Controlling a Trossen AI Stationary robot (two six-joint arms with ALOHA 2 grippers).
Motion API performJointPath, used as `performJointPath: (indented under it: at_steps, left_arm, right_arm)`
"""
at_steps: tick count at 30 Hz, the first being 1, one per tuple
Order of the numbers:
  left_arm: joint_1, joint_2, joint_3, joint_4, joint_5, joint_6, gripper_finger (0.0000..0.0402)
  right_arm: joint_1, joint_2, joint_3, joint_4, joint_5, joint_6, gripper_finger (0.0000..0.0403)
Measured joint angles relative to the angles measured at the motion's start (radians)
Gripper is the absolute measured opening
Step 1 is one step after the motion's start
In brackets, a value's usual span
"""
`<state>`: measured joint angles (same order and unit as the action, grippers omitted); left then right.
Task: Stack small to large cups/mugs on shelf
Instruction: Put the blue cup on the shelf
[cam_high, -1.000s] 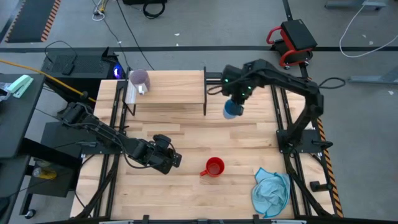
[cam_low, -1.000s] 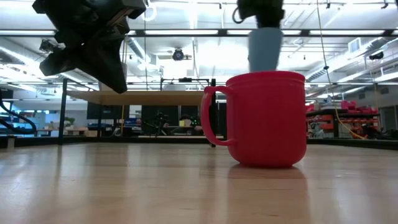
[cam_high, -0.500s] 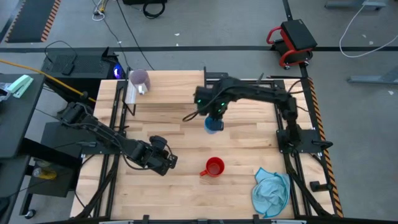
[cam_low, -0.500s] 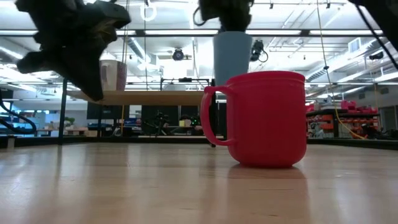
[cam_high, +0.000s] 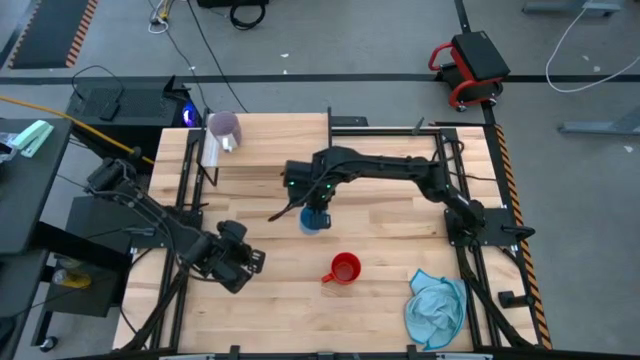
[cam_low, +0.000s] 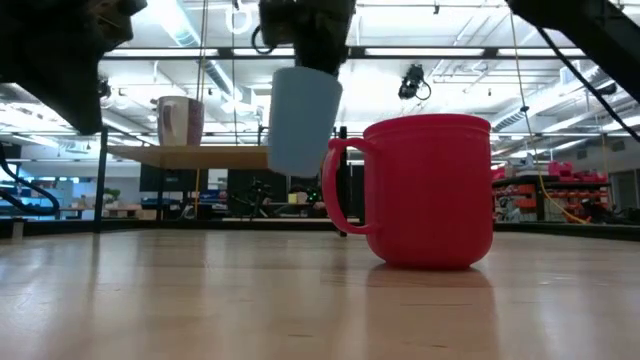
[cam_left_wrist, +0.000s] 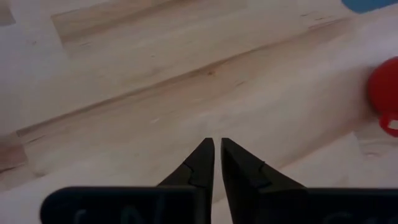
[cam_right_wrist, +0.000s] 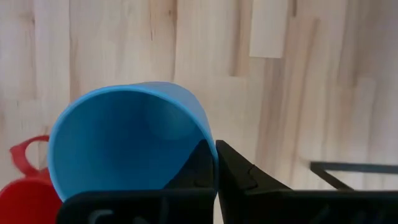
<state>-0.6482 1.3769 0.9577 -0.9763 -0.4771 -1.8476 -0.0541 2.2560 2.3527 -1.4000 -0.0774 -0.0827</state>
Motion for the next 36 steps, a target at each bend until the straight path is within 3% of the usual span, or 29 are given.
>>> performJointPath:
  at_steps: [20, 36]
  left_arm:
    - [-0.005, 0.001, 0.0, -0.006, 0.0, -0.008, 0.004]
    - [0.007, 0.001, 0.0, -0.004, 0.0, -0.008, 0.0043]
  right_arm:
    - [-0.017, 0.105, 0.0, 0.147, -0.008, 0.027, 0.0002]
    - [-0.048, 0.104, -0.001, 0.085, -0.008, 0.024, 0.0002]
